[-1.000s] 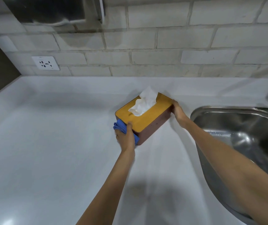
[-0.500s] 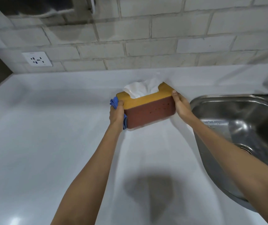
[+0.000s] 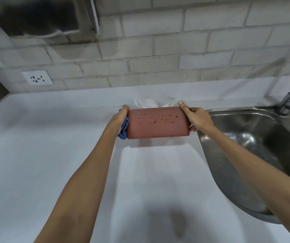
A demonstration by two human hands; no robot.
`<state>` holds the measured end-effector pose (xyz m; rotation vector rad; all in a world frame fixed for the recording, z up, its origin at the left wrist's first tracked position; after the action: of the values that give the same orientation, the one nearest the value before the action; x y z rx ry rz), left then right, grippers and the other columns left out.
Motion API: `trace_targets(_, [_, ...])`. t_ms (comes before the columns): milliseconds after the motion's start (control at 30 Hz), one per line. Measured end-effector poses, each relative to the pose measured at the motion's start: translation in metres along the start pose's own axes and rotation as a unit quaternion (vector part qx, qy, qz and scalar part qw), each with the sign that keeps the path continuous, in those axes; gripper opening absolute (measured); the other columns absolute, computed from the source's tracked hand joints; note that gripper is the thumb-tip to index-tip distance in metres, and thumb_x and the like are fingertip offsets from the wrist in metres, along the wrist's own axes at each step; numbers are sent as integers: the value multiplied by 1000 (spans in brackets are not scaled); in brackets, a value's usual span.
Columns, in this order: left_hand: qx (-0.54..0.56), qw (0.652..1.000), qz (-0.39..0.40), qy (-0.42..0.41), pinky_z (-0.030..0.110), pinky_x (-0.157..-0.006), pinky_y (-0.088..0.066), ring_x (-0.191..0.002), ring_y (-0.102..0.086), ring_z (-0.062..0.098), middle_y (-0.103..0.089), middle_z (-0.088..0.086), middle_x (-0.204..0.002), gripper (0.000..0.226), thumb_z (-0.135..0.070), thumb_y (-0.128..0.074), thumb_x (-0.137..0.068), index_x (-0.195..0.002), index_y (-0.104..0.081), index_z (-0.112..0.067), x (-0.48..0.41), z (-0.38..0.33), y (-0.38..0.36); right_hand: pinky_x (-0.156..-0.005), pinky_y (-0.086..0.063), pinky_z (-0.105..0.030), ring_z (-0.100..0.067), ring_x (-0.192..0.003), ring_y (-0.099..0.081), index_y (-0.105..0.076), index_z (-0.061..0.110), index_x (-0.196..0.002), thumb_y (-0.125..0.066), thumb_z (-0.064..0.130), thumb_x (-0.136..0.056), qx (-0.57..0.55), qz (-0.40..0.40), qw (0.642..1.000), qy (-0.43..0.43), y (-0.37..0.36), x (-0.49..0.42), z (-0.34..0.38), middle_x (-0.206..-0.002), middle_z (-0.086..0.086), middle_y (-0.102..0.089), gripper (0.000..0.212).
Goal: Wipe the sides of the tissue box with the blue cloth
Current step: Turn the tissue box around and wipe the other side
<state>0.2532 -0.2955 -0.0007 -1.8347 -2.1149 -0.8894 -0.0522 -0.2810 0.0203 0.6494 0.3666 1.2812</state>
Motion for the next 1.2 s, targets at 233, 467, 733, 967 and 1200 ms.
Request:
trace_targets(233, [39,999,-20,-22,37,-93,-49,-86,-59,27,-59,8,-84,48,-55,-44,-82,-90,-57,-10,-16,-3,-1,-99,-46,-39,-25,-113,-59,-46,15,-134,-28,78,-80,-213,177,961,-13,-56,-23,-4,-127,-12,-59,85])
trace_targets(467, [89,983,-84,-139,42,-99,-46,-105,-59,27,-65,9,-103,58,-60,-25,-92,-121,-56,-20,-12,-10,1,-58,-57,-26,-13,-72,-73,-70,28,-98,-47,74,-71,-338,212,916,-32,-69,-34,-10,-81,1,-77,58])
trace_targets(733, [-39,885,-210,-413,24,-101,-37,-124,-44,8,-43,4,-147,48,-32,-43,-98,-142,-39,-13,35,-49,-2,-57,-56,-26,-9,-66,-70,-60,27,-96,-50,64,-73,-364,210,907,-25,-71,-39,-11,-74,7,-73,44])
trace_targets(967, [-148,848,-270,-432,43,-104,-38,-127,-43,36,-33,19,-151,50,-23,-47,-97,-145,-36,-16,58,-36,-15,-53,-56,-34,-14,-63,-69,-55,25,-95,-56,59,-71,-409,197,890,-50,-74,-35,-14,-83,0,-67,42])
trace_targets(1200, [-179,831,-256,-460,49,-104,-41,-124,-47,41,-36,26,-147,59,-6,-62,-86,-141,-41,-11,78,17,-23,-52,-55,-29,-11,-60,-69,-57,28,-89,-57,59,-70,-404,184,894,-50,-70,-36,-15,-72,6,-72,37])
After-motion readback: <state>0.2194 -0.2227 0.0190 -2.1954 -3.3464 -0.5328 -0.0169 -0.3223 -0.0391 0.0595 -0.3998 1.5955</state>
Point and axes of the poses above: each hand's wrist, its own x-axis away from the middle knuckle, its own y-axis out of the back of the hand, z = x × y, the point moved 10 cm from there along -x, towards the middle knuckle
